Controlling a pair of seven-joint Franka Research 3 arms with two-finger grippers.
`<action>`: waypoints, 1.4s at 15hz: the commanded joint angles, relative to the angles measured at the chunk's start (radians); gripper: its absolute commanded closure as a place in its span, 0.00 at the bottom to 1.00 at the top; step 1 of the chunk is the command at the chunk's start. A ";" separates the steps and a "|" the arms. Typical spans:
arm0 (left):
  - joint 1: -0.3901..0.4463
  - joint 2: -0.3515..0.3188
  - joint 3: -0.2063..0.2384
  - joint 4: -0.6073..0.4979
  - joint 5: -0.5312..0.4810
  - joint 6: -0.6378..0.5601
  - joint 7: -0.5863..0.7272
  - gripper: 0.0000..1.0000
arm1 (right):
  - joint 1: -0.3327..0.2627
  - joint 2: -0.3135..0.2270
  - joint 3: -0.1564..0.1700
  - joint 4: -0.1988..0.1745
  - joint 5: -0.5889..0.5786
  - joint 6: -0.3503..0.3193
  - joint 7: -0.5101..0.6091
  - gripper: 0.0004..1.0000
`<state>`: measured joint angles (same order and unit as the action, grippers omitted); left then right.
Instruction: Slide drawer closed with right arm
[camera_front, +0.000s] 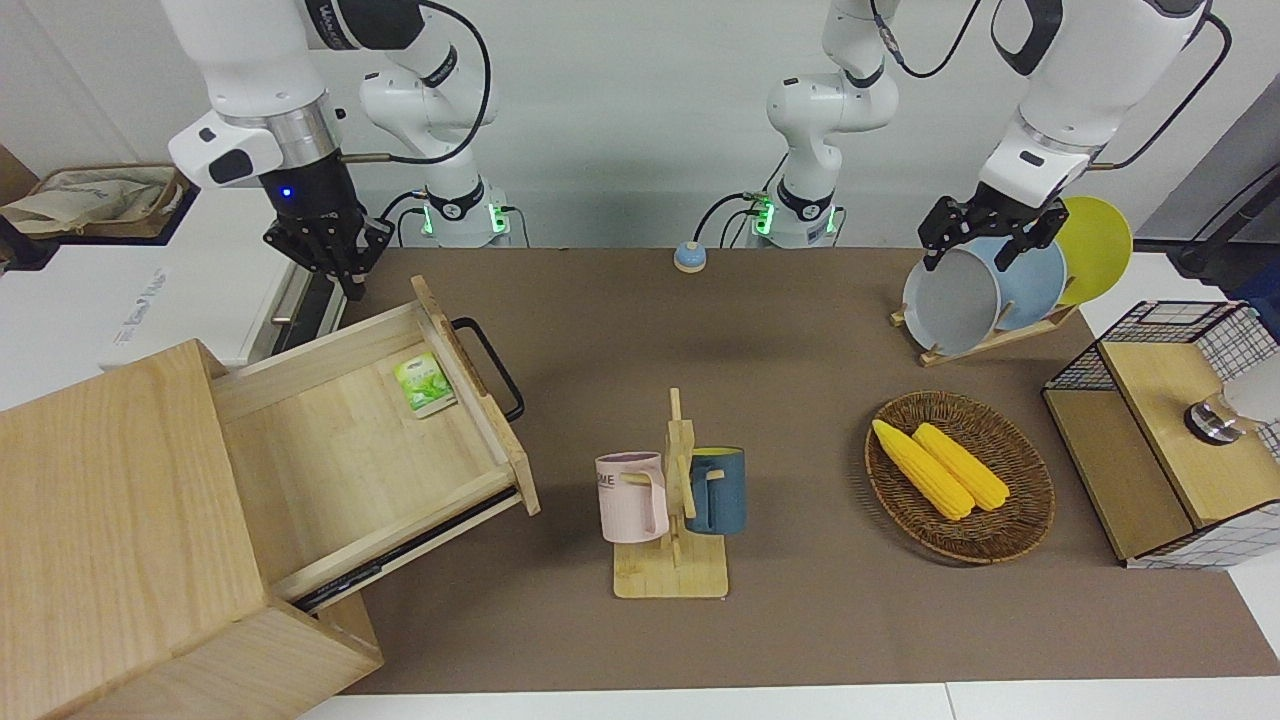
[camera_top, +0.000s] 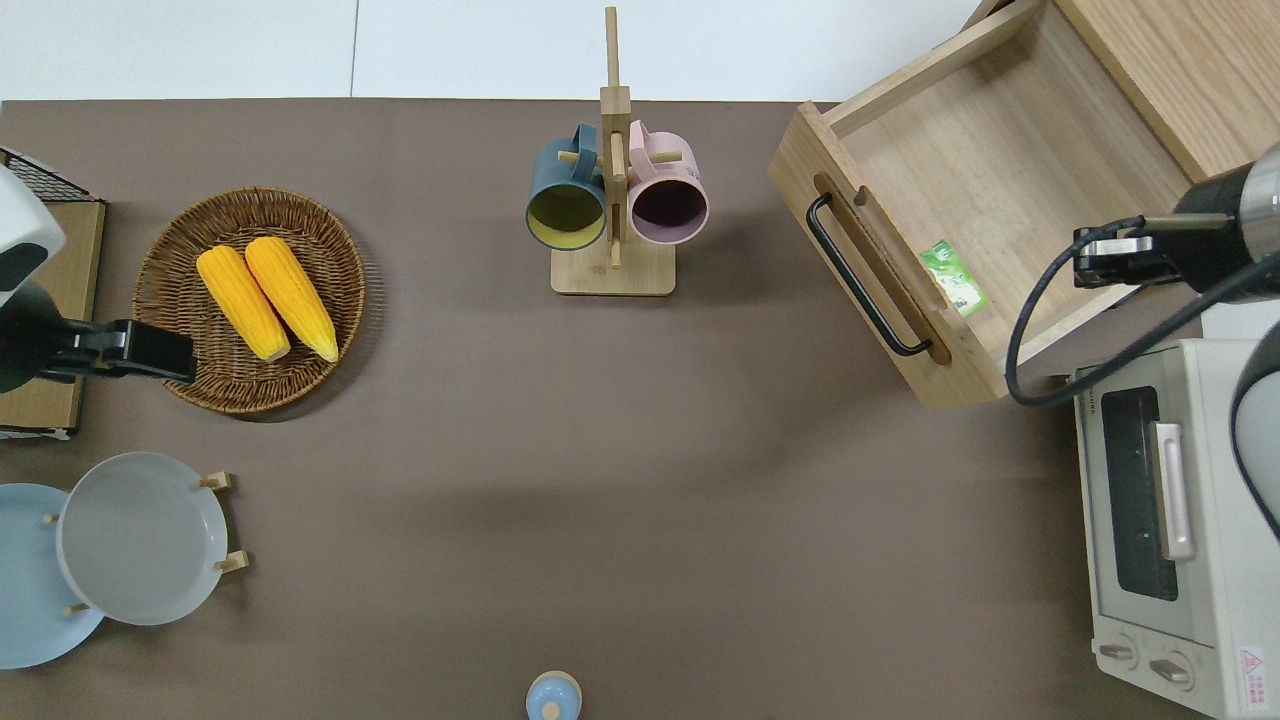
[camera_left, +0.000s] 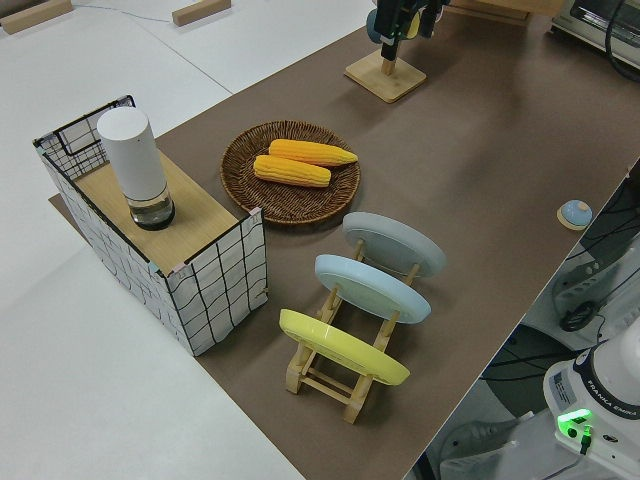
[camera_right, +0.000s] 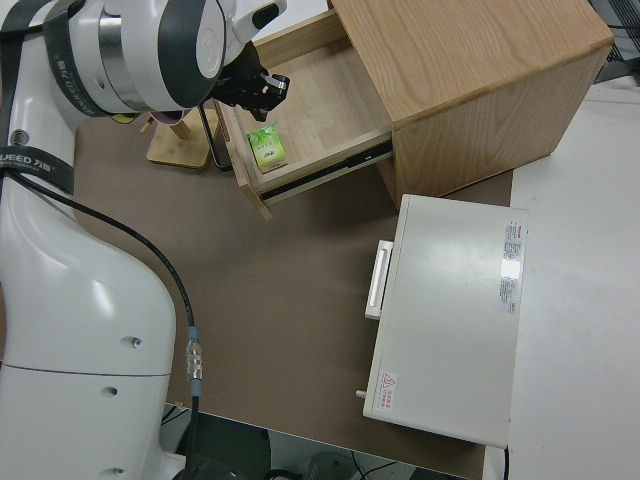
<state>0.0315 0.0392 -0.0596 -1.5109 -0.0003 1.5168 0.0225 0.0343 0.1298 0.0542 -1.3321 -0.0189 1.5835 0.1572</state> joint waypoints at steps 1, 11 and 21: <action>0.004 0.011 -0.006 0.026 0.017 -0.020 0.010 0.01 | 0.064 -0.015 0.001 0.024 0.010 -0.048 0.149 1.00; 0.004 0.011 -0.006 0.026 0.017 -0.020 0.010 0.01 | 0.305 0.011 0.010 0.013 -0.016 -0.039 0.801 1.00; 0.004 0.011 -0.006 0.026 0.017 -0.020 0.010 0.01 | 0.332 0.108 0.012 -0.117 0.002 0.050 1.114 1.00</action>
<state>0.0314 0.0392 -0.0596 -1.5109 -0.0003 1.5168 0.0225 0.3648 0.2237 0.0671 -1.4142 -0.0233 1.6021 1.2177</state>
